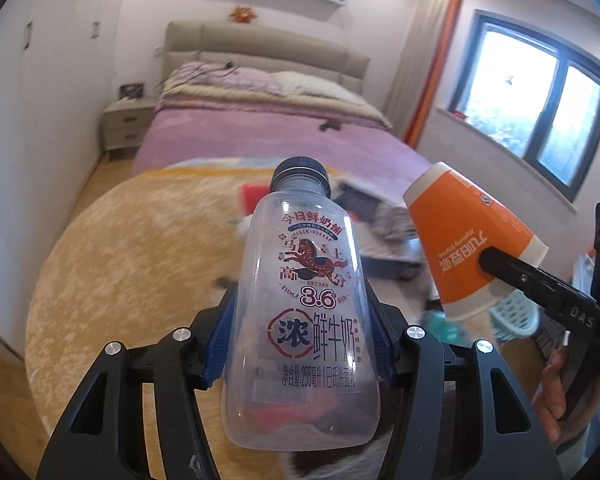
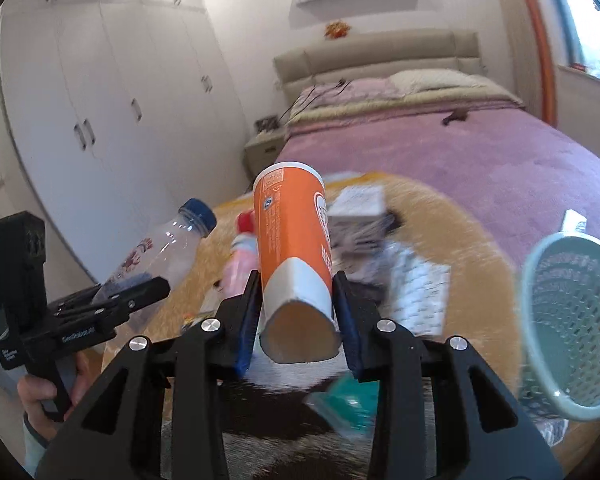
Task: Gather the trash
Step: 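Carry the bottle and cup to the blue basket and release both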
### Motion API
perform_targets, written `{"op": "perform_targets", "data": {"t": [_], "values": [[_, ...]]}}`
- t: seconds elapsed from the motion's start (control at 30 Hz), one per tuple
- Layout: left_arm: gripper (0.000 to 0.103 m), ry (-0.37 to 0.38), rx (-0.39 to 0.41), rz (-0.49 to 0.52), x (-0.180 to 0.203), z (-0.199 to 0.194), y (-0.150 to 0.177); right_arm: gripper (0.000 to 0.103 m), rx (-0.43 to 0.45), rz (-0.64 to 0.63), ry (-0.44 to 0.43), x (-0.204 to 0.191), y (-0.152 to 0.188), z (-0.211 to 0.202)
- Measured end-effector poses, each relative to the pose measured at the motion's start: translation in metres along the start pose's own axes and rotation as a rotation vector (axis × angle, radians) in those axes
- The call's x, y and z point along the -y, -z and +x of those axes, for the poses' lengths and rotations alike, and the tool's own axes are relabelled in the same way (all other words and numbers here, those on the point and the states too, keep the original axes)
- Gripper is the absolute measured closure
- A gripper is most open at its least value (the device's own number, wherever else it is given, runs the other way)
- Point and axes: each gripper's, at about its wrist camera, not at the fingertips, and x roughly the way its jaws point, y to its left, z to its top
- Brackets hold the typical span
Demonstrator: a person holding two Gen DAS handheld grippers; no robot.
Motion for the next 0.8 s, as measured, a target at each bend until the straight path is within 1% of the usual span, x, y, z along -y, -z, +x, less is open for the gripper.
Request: {"op": "perform_targets", "data": {"t": [0.07, 0.13, 0.23, 0.3, 0.37, 0.47, 0.57, 0.67, 0.8], "values": [[0.048, 0.030, 0.006, 0.021, 0.018, 0.003, -0.003, 0.070, 0.031, 0.020, 0.046, 0.015, 0.000, -0.016], [0.048, 0.070, 0.004, 0.055, 0.044, 0.010, -0.008, 0.070, 0.060, 0.045, 0.099, 0.034, -0.001, -0.030], [0.048, 0.103, -0.027, 0.104, 0.086, 0.028, -0.013, 0.070, 0.103, 0.090, 0.188, 0.066, -0.003, -0.053], [0.048, 0.150, -0.043, 0.126, 0.114, 0.040, -0.014, 0.070, 0.119, 0.131, 0.254, 0.091, -0.002, -0.066], [0.048, 0.201, -0.057, 0.164, 0.148, 0.054, -0.014, 0.070, 0.121, 0.171, 0.309, 0.114, -0.002, -0.074], [0.048, 0.242, -0.084, 0.210, 0.186, 0.074, -0.013, 0.070, 0.114, 0.256, 0.381, 0.158, 0.004, -0.086], [0.048, 0.288, -0.124, 0.239, 0.225, 0.100, -0.013, 0.070, 0.095, 0.337, 0.432, 0.194, 0.011, -0.090], [0.048, 0.313, -0.156, 0.240, 0.247, 0.122, -0.011, 0.070, 0.070, 0.425, 0.481, 0.233, 0.022, -0.092], [0.048, 0.351, -0.209, 0.225, 0.270, 0.158, -0.005, 0.070, 0.039, 0.484, 0.520, 0.264, 0.033, -0.085]]}}
